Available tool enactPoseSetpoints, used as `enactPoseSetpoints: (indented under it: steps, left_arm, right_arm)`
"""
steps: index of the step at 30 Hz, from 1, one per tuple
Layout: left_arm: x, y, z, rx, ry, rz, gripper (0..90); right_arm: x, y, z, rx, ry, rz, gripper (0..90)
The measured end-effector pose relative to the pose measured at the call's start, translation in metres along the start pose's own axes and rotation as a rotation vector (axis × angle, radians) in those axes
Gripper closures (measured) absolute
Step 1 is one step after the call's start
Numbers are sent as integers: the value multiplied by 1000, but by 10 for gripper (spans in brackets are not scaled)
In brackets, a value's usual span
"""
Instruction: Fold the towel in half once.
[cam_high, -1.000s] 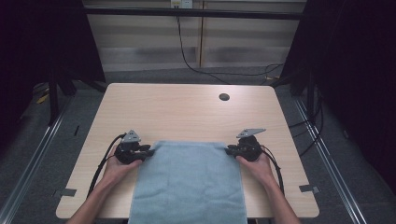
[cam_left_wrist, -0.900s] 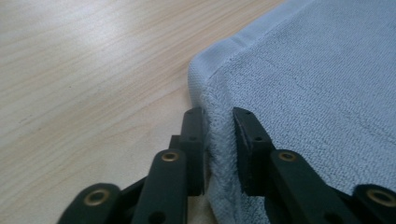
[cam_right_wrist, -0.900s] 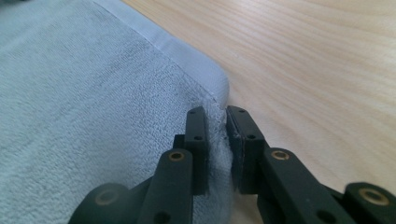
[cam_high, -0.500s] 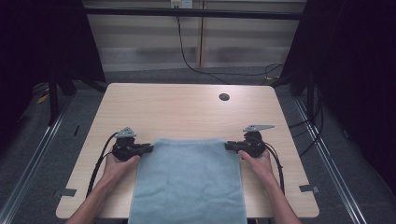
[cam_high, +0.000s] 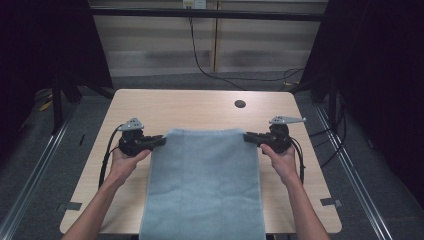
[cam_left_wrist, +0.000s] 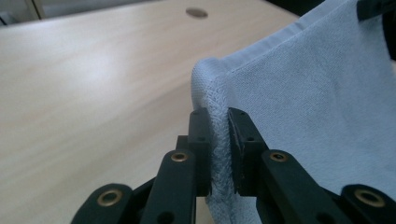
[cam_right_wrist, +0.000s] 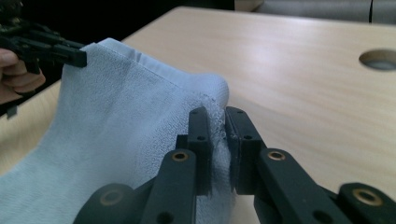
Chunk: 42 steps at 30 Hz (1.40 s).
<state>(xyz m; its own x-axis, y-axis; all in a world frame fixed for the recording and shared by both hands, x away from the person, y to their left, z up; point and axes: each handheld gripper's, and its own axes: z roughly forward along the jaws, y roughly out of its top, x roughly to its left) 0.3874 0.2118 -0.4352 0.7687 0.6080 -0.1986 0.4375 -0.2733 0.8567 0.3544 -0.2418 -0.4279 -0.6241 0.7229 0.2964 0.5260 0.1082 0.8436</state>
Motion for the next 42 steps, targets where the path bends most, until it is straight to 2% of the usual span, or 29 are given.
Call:
enactPoseSetpoints:
  steps: [1, 2, 5, 6, 8, 9, 10, 11, 13, 15, 16, 18, 19, 21, 22, 23, 25, 27, 30, 31, 32, 33, 35, 36, 38, 39, 40, 41, 42]
  left_arm:
    - [2, 8, -4, -25, 2, 1, 806]
    - [2, 8, -4, -25, 2, 1, 806]
    - [-2, 26, -14, -95, -7, 2, 806]
    - [-2, 26, -14, -95, -7, 2, 806]
    - [-4, 35, -18, -108, -5, 21, 806]
    - [-4, 39, -20, -109, -2, 27, 806]
    - [-3, 45, -22, -123, 8, 28, 807]
    - [0, 53, -25, -146, 9, 8, 807]
    - [3, 59, -28, -161, 17, 5, 807]
    - [7, 68, -30, -185, 26, 16, 808]
    - [7, 73, -32, -204, 43, 15, 809]
    - [9, 83, -36, -232, 40, 6, 810]
    - [9, 91, -39, -245, 55, 22, 810]
    - [9, 101, -45, -266, 52, 24, 810]
    - [8, 107, -48, -276, 61, 25, 810]
    - [6, 113, -53, -279, 58, 42, 810]
    - [3, 113, -55, -275, 57, 50, 810]
    - [-1, 109, -56, -264, 47, 54, 810]
    - [-9, 89, -51, -237, 17, 48, 810]
    - [-11, 84, -50, -230, 19, 58, 810]
    - [-15, 75, -50, -222, 2, 49, 811]
    - [-19, 68, -50, -222, -14, 45, 810]
    - [-24, 57, -52, -211, -32, 41, 810]
    - [-26, 49, -54, -207, -68, 39, 811]
    - [-32, 37, -59, -190, -86, 41, 810]
    - [-39, 27, -65, -173, -85, 26, 810]
    - [-39, 27, -65, -173, -85, 26, 810]
    - [-47, 15, -72, -164, -95, 29, 811]
    - [-47, 15, -72, -164, -95, 29, 811]
  right_arm:
    - [-1, 7, -1, -18, 4, 6, 814]
    - [-1, 7, -1, -18, 4, 6, 814]
    - [-5, 25, -3, -34, 10, 16, 813]
    - [-5, 25, -3, -34, 10, 16, 813]
    - [-3, 41, -7, -59, 5, 2, 814]
    - [-3, 41, -7, -59, 5, 2, 814]
    - [0, 55, -12, -83, -3, -8, 814]
    - [1, 60, -13, -89, -6, -12, 814]
    - [1, 66, -15, -102, -10, -20, 814]
    - [3, 78, -19, -128, -9, -20, 814]
    - [4, 93, -22, -144, -16, -32, 814]
    - [5, 99, -23, -145, -21, -40, 814]
    - [5, 106, -24, -149, -28, -48, 814]
    - [7, 121, -28, -160, -48, -64, 814]
    - [10, 132, -34, -204, -41, -70, 814]
    - [11, 134, -36, -211, -37, -69, 814]
    - [13, 136, -39, -217, -35, -74, 814]
    - [17, 132, -42, -222, -25, -85, 814]
    - [22, 115, -43, -193, -13, -93, 815]
    - [24, 105, -45, -180, -10, -93, 815]
    - [25, 99, -46, -175, -4, -87, 815]
    - [29, 81, -50, -157, 5, -89, 815]
    - [31, 74, -52, -154, 13, -88, 815]
    - [33, 65, -55, -150, 23, -83, 815]
    - [38, 44, -60, -147, 48, -69, 815]
    - [43, 28, -65, -149, 54, -67, 815]
    - [43, 28, -65, -149, 54, -67, 815]
    - [50, 12, -72, -146, 69, -71, 815]
    - [50, 12, -72, -146, 69, -71, 815]
